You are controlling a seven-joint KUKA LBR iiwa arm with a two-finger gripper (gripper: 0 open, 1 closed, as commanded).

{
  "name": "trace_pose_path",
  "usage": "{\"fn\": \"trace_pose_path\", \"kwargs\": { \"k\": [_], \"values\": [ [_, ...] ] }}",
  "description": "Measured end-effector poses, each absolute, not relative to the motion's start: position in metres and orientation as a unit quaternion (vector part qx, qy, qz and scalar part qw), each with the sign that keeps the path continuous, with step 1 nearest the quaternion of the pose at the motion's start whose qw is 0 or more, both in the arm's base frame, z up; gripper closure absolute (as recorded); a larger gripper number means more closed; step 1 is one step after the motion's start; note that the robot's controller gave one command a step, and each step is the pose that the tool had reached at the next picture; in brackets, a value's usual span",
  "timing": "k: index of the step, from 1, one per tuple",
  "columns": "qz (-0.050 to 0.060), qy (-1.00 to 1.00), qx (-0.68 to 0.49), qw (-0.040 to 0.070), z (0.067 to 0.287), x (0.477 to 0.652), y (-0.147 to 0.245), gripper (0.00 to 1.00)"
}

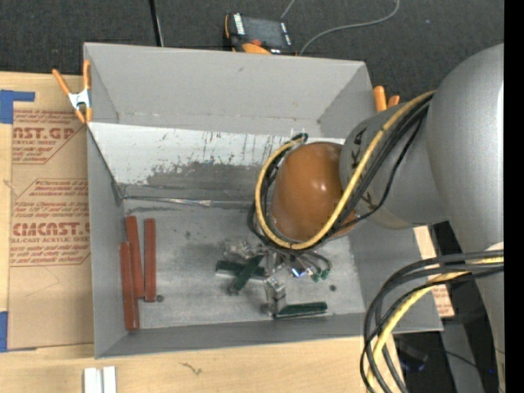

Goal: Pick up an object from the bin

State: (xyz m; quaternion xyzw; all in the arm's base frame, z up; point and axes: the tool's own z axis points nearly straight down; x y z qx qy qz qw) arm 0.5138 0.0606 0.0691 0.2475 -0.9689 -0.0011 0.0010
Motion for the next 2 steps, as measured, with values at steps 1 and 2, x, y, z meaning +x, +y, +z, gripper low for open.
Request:
{"fn": "trace_pose_path", "kwargs": {
  "k": [1, 2],
  "values": [
    [0.0, -0.969, 0.247, 0.0, 0.07, 0.515, 0.06, 1.0],
    [0.001, -0.956, 0.293, -0.006, 0.254, 0.526, 0.06, 1.0]
  ]
}}
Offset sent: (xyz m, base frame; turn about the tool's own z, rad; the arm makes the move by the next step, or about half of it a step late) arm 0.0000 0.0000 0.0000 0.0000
